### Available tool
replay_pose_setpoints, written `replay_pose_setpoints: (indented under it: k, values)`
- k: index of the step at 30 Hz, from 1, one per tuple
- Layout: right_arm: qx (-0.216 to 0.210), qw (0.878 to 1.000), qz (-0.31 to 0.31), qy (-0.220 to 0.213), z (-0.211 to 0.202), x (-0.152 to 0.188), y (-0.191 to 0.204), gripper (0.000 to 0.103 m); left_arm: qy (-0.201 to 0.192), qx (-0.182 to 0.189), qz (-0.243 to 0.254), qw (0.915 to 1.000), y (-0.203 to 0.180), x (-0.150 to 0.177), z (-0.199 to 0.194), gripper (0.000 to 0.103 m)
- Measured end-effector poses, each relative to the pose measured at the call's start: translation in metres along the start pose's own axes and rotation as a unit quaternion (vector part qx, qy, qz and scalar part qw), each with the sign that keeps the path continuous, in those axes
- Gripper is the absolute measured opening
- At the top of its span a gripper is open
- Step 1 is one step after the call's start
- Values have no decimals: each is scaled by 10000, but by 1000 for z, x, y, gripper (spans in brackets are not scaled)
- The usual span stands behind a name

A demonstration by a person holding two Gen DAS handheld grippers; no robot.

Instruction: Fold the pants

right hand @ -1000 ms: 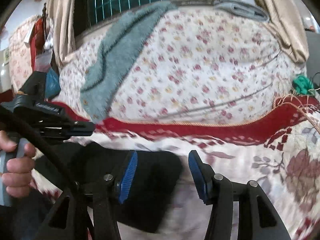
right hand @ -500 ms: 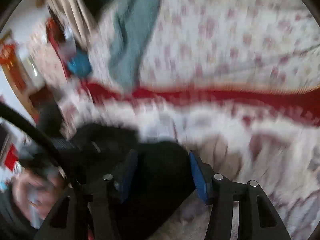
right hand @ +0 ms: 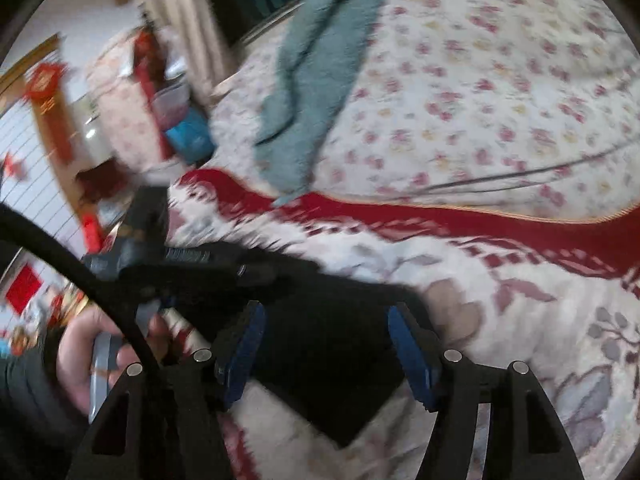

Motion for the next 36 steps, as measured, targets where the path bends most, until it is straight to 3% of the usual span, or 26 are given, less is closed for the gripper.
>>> replay_pose_setpoints:
  k: [2,3,4,7,10,12,13,15,17,19,21,23,26,29,32,34,36]
  values:
    - [187,9976,-83,665,26,26,-7,64,-176,12,59,9998,-1,4,-11,6]
    - [378,9961,-199,772,32,34,-10,64,-182,6,72,9998,0,6,-12,6]
    - [382,9970,-439,509,27,41,-7,64,-129,5,83,9999,0,10,-11,6]
    - [356,9977,-379,440,21,42,-8,64,414,-299,142,9986,5,24,13,6]
    - [243,9991,119,340,6,27,-14,63,419,-288,-67,9987,11,23,16,5]
    - [300,9989,361,31,-9,17,-19,63,417,-242,-123,9988,13,23,15,5]
    - [546,9972,418,-290,-24,10,-22,63,409,-244,-130,9988,14,24,15,5]
    - [1177,9909,381,-523,-38,4,-24,63,384,-288,-79,9988,11,24,15,5]
    - [1307,9900,212,-487,-39,5,-17,63,364,-324,-23,9988,10,25,15,5]
    - [953,9952,28,-236,-27,13,-5,63,360,-323,-16,9988,11,24,14,5]
    - [701,9968,-178,326,2,30,6,62,361,-313,-15,9989,11,24,14,5]
    - [952,9904,-417,914,30,52,7,64,365,-298,-12,9989,11,25,13,5]
    - [790,9936,-285,753,22,43,8,65,366,-270,-92,9989,13,24,13,5]
    - [523,9982,209,186,-1,18,-6,64,364,-242,-183,9989,16,23,14,5]
    - [827,9940,567,-427,-7,-11,-20,64,366,-224,-204,9989,17,23,13,5]
    - [895,9917,785,-477,6,-18,-30,64,363,-211,-220,9989,18,23,13,5]
    - [865,9914,980,-116,38,-11,-40,64,352,-213,-206,9989,18,23,13,5]
Point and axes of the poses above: each gripper's, at about its wrist camera, not at the fingertips, and z roughly the way its jaws point, y to its left, x to its underside, the point moved 1 cm from there along z, roughly the way its jaws point, and after that the axes turned 8 degrees about -y, right-handed, at the moved point
